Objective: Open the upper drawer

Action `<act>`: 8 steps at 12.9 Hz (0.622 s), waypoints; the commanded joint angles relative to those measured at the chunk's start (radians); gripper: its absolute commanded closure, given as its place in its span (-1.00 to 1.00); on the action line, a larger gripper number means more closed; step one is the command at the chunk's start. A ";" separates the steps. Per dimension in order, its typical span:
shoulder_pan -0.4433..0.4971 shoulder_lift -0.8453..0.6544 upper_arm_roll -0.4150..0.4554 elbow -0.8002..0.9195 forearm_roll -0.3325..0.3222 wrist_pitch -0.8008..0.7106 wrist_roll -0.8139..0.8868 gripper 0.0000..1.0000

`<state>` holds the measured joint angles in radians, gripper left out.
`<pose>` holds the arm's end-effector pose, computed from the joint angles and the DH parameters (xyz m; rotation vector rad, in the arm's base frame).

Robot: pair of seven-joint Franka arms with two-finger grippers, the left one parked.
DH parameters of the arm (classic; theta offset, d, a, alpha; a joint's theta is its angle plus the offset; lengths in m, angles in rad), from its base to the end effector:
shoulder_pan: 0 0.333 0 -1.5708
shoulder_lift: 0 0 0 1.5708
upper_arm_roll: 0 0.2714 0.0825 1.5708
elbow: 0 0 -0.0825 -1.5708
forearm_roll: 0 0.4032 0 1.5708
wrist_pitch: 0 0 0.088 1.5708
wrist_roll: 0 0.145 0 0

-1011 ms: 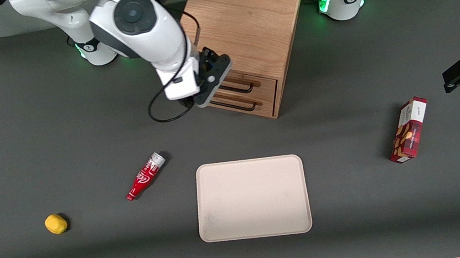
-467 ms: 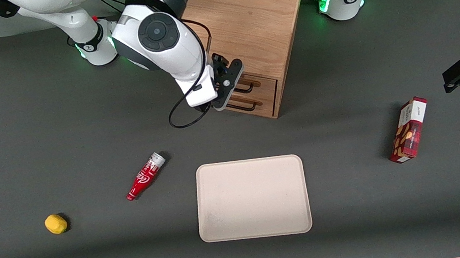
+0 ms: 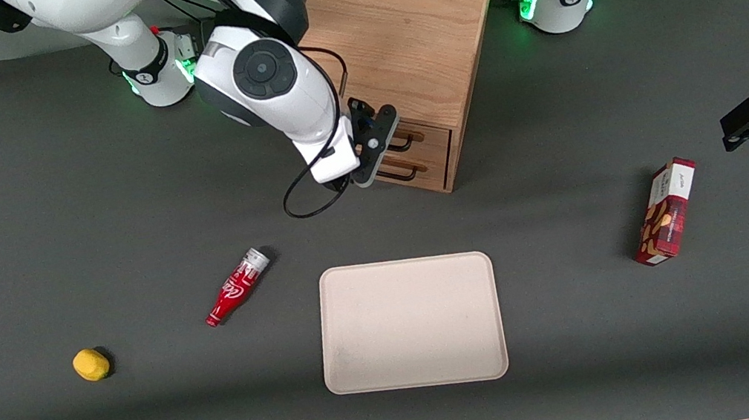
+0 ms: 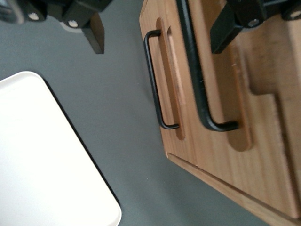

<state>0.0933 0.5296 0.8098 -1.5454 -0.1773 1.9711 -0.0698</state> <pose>0.4752 0.4858 0.3424 -2.5986 -1.3467 0.0413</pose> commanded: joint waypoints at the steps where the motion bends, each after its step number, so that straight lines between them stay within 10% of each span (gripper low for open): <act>1: 0.002 0.019 -0.011 -0.005 -0.037 0.028 -0.045 -1.00; 8: -0.001 0.029 -0.057 -0.005 -0.030 0.068 -0.122 -1.00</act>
<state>0.0906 0.5463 0.7564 -1.5573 -0.1842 2.0228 -0.1731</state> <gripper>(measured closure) 0.000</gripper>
